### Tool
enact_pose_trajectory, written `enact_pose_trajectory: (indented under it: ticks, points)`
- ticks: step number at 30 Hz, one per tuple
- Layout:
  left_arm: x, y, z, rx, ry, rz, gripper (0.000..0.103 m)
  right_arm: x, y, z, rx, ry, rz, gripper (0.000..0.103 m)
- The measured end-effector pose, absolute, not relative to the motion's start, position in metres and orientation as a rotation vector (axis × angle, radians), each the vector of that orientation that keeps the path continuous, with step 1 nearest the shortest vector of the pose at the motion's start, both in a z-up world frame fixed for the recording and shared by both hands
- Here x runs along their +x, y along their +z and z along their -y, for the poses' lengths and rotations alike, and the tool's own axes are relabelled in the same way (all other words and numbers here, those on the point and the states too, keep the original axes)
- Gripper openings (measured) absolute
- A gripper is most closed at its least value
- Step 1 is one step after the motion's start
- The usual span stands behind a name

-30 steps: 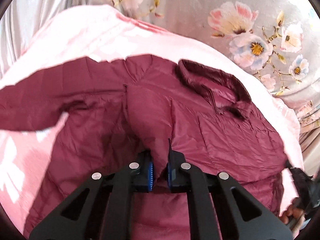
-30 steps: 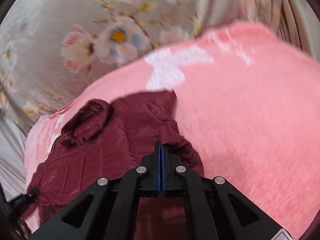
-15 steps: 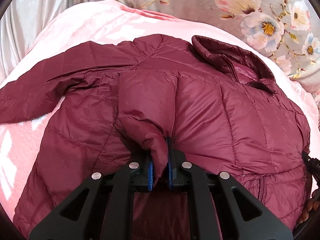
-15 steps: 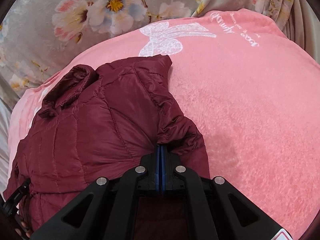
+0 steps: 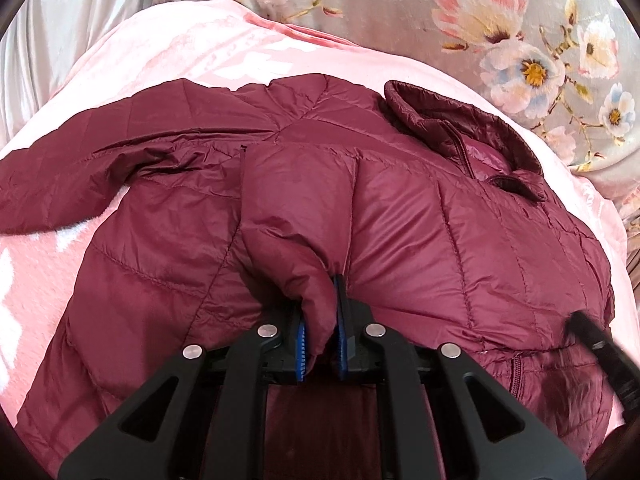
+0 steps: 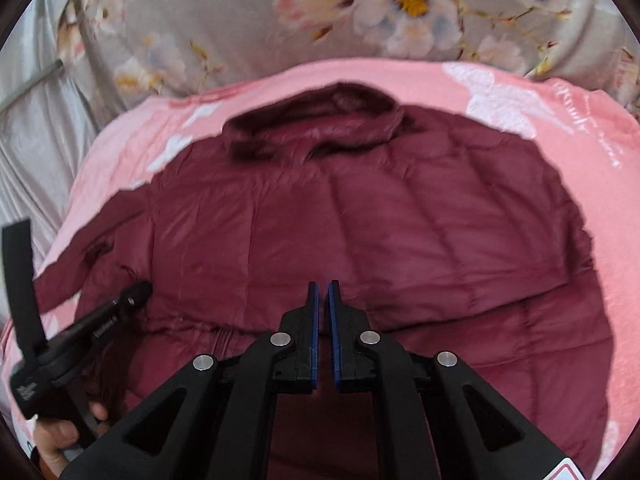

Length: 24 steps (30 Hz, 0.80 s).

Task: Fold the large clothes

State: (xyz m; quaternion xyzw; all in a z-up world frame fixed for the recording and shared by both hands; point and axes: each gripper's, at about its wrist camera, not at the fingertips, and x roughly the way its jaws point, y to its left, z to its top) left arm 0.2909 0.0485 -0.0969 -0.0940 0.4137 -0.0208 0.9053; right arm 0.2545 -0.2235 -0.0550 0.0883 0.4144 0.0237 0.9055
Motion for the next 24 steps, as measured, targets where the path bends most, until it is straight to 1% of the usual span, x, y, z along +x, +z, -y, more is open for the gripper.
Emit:
enact_pose_trajectory:
  ticks: [3,7,15,18,20,21,22,23,24]
  points:
    - [0.291,-0.097,-0.049,-0.190,-0.043,-0.854,0.011,0.259,-0.072,0.227,0.212,0.056,-0.909,0.005]
    - [0.291,-0.097,-0.049,-0.190,-0.044,-0.854,0.012,0.261,-0.081,0.237,0.263,0.061,-0.915,0.000]
    - [0.292,-0.097,-0.050,-0.202,-0.051,-0.853,0.012,0.258,-0.081,0.230,0.226,0.042,-0.901,0.000]
    - [0.291,-0.095,-0.064,-0.297,-0.076,-0.837,0.016,0.260,-0.079,0.229,0.220,0.039,-0.902,0.000]
    - [0.285,-0.084,-0.086,-0.376,-0.065,-0.815,0.032,0.261,-0.079,0.231,0.233,0.046,-0.904,0.000]
    - [0.278,-0.076,-0.100,-0.407,-0.052,-0.796,0.035,0.260,-0.078,0.231,0.234,0.045,-0.903,0.000]
    - [0.270,-0.067,-0.114,-0.435,-0.037,-0.772,0.045,0.257,-0.075,0.230,0.216,0.032,-0.899,0.000]
    - [0.262,-0.058,-0.134,-0.460,-0.011,-0.744,0.061,0.253,-0.071,0.227,0.196,0.021,-0.892,0.005]
    - [0.253,-0.047,-0.160,-0.478,0.038,-0.717,0.068,0.247,-0.065,0.223,0.179,0.009,-0.878,0.007]
